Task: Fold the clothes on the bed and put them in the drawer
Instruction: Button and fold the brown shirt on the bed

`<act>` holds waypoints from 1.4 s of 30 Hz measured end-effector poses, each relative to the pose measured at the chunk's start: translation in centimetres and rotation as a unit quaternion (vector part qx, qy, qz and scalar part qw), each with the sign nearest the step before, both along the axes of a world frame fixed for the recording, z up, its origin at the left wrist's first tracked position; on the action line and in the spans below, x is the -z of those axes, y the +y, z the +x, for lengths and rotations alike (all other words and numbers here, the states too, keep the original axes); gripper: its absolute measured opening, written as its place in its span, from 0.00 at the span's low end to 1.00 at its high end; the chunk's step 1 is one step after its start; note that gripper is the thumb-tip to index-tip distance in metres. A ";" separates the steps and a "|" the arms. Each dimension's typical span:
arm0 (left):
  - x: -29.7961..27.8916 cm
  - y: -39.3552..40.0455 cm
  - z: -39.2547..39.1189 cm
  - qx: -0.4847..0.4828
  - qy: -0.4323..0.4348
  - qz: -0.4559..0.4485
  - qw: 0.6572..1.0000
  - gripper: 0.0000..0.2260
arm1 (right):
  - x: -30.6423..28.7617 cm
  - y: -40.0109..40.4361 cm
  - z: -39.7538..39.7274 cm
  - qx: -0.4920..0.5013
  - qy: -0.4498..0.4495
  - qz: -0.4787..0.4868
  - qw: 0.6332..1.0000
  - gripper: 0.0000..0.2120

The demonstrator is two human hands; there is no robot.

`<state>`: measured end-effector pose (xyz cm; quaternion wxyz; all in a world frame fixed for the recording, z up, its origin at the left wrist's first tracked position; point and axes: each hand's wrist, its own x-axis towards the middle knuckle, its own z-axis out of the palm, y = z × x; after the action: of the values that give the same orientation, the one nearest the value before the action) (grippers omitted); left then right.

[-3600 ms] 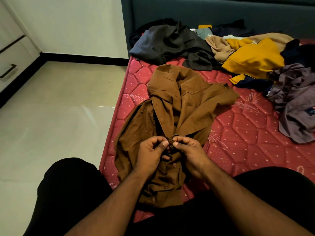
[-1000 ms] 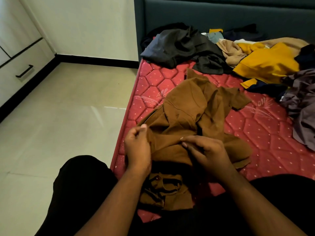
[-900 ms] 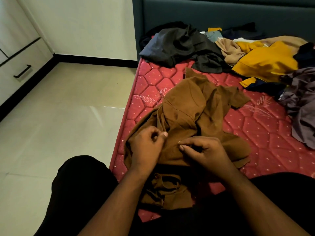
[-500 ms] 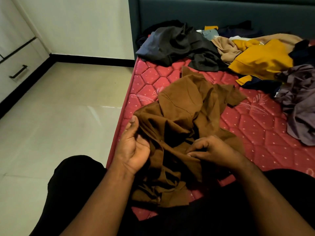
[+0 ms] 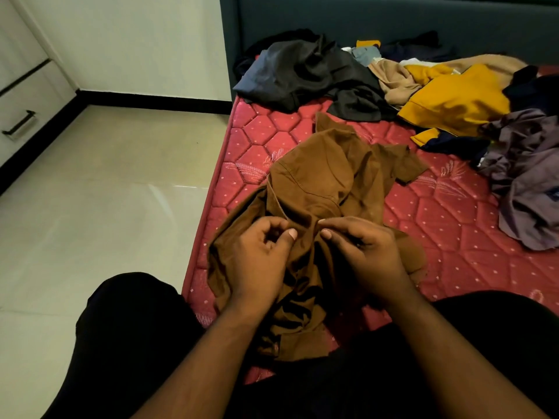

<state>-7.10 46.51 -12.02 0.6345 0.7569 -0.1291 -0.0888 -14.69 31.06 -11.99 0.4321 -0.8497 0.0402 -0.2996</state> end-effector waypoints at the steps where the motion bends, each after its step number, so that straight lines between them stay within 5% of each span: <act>1: -0.6 -0.2 -0.2 -0.010 0.070 -0.074 0.995 0.02 | -0.4 0.1 -0.1 0.002 -0.016 0.025 1.000 0.09; 3: -1.6 -0.5 -0.3 0.011 0.230 -0.221 0.948 0.03 | -1.5 0.3 -0.3 -0.011 -0.051 0.043 0.998 0.09; 5: -2.0 -0.6 -0.3 0.049 0.296 -0.274 0.914 0.04 | -2.4 0.9 -0.3 -0.042 -0.079 0.008 0.996 0.09; 10: -1.2 -0.8 -0.8 0.044 0.297 -0.225 0.927 0.05 | -1.3 1.3 1.4 -0.101 -0.050 -0.037 0.993 0.09; 17: -0.4 -0.8 -0.8 0.034 0.359 -0.187 0.914 0.09 | 1.1 0.8 1.2 -0.033 0.030 0.133 0.990 0.09; 28: -0.5 -0.2 -0.6 0.072 0.345 -0.133 0.926 0.06 | 0.6 0.2 0.7 -0.058 0.066 0.219 0.972 0.12; 36: -0.6 0.1 0.2 0.107 0.303 -0.096 0.942 0.09 | 1.1 0.7 0.6 -0.015 0.019 0.061 0.998 0.11; 42: 0.0 0.5 1.0 0.125 0.381 -0.113 0.909 0.10 | 1.6 1.0 0.7 -0.042 0.040 0.040 0.998 0.11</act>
<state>-6.08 46.98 -11.99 0.7006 0.5665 0.0197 -0.4335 -14.03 32.03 -13.59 0.4757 -0.8440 0.0333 -0.2453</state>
